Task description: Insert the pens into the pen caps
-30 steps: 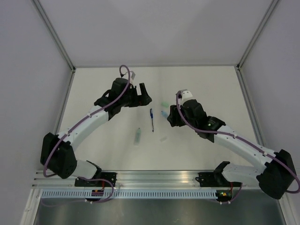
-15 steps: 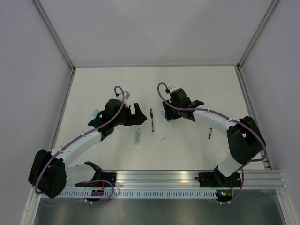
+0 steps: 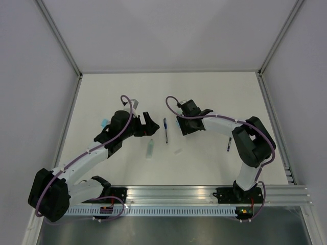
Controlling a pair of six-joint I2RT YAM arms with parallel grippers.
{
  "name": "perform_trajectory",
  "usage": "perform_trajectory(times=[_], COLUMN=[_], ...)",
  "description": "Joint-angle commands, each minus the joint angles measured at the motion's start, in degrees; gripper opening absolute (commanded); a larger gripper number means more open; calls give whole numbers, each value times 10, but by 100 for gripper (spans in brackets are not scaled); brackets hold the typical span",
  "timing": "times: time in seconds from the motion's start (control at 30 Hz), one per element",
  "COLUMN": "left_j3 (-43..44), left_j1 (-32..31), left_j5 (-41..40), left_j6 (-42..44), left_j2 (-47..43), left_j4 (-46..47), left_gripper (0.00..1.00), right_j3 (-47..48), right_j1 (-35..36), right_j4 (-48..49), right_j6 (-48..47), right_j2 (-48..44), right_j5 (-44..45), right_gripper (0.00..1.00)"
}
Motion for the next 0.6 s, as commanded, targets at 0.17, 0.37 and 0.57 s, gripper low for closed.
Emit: perform_trajectory(times=[0.17,0.37,0.57], left_j3=[-14,-15,-17], left_j1=[2,2,2], left_j5=[-23,-14,-1], left_j6=[-15,-15,-19], left_j2=[-22,-28,-29], left_j4=[28,29,35], left_gripper=[99,99,98], right_j3=[-6,12,16], right_j1=[1,8,15], right_j4=[1,-19,-22], right_j6=[-3,-4,-3], right_j2=[18,43,47], right_j5=[12,29,44], right_gripper=[47,44,28])
